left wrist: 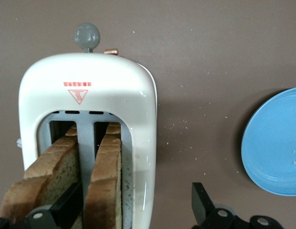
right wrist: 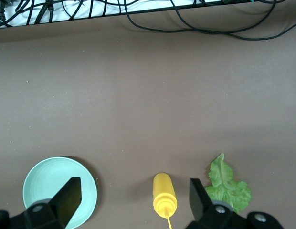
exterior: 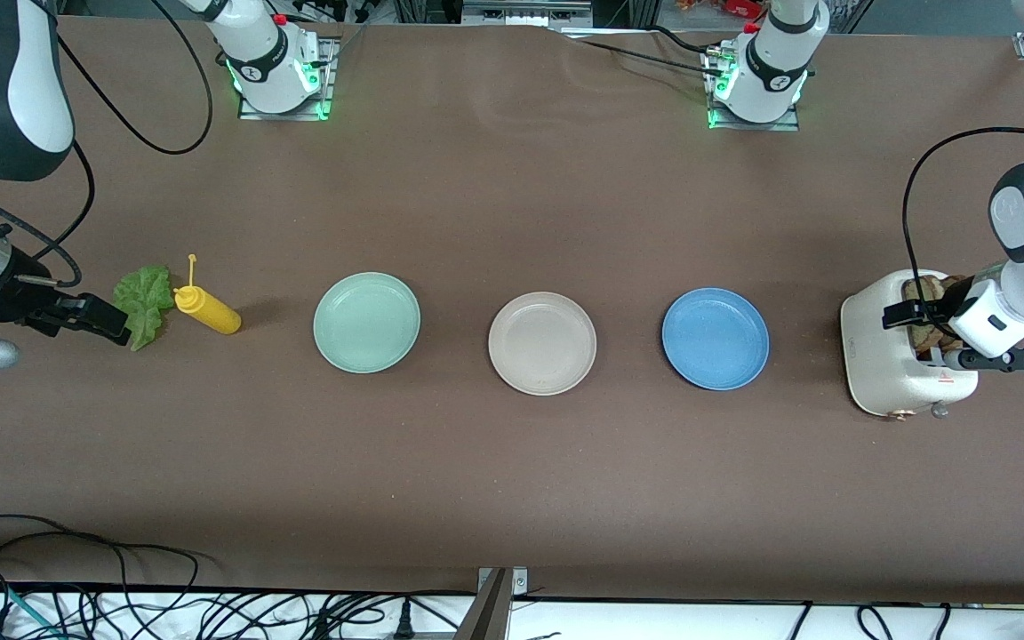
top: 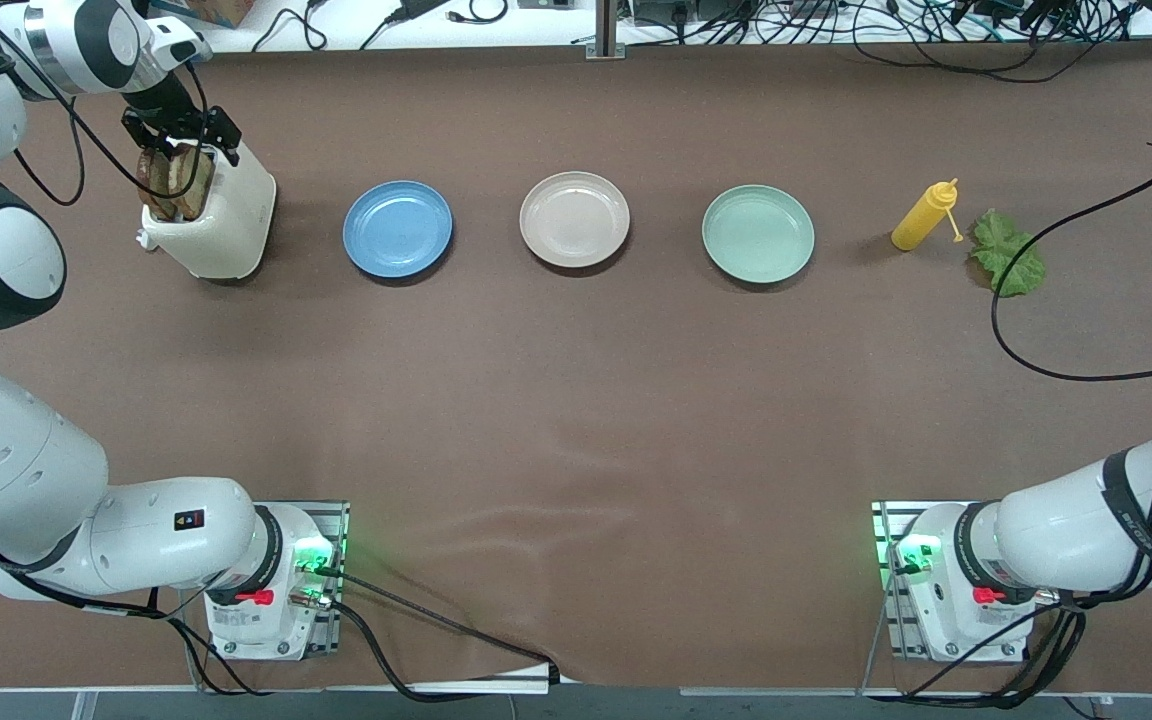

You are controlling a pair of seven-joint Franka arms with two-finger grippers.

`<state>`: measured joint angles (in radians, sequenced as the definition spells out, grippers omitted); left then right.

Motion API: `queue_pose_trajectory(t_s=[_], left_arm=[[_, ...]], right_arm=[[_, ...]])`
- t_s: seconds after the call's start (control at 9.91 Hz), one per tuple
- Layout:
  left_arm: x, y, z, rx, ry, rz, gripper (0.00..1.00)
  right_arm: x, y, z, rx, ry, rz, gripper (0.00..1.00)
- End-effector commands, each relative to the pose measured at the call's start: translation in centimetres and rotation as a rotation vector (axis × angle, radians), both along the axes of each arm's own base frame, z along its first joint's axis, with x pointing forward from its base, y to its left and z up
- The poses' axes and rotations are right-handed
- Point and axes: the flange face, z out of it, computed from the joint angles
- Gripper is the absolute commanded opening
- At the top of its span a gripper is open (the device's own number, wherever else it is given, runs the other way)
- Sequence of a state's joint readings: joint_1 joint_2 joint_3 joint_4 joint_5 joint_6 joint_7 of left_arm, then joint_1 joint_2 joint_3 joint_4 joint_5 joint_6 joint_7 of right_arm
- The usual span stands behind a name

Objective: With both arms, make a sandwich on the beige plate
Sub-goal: 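Lower the left gripper onto a bread slice in the toaster, then close the left gripper on the bread slice and lift it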

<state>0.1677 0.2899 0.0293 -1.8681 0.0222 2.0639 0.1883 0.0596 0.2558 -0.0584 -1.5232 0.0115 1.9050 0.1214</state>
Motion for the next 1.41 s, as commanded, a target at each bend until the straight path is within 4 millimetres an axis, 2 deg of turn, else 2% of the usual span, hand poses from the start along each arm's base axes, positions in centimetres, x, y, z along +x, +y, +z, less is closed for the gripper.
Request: queue_pose_trajectory(t_s=[0.0,0.1,0.61,0.91,1.01,1.31], left_arm=[[-2.0,1.9,0.7,0.009,-0.037,-0.043,0.96],[-2.0,1.9,1.0,0.007,-0.041,-0.041,0.85],[-1.9,1.6,1.0,0.003,-0.038,-0.043,0.00],[-0.7,0.5,3.0,0.006,-0.046,-0.061,0.00],[-0.2,-0.9,3.9,0.007,-0.039,-0.091,0.00],[1.2,-1.2,10.3,0.000,-0.005,-0.125,0.00]], right_arm=[[0.0,-0.1,0.3,-0.005,-0.009,-0.007,1.00],[0.0,-0.2,0.2,-0.007,-0.007,-0.005,1.00],[0.4,0.2,-0.8,0.019,0.005,-0.005,1.00],[0.4,0.2,-0.8,0.021,0.005,-0.009,1.00],[0.4,0.2,-0.8,0.021,0.005,-0.013,1.00],[0.3,0.8,-0.8,0.010,0.005,0.002,1.00]])
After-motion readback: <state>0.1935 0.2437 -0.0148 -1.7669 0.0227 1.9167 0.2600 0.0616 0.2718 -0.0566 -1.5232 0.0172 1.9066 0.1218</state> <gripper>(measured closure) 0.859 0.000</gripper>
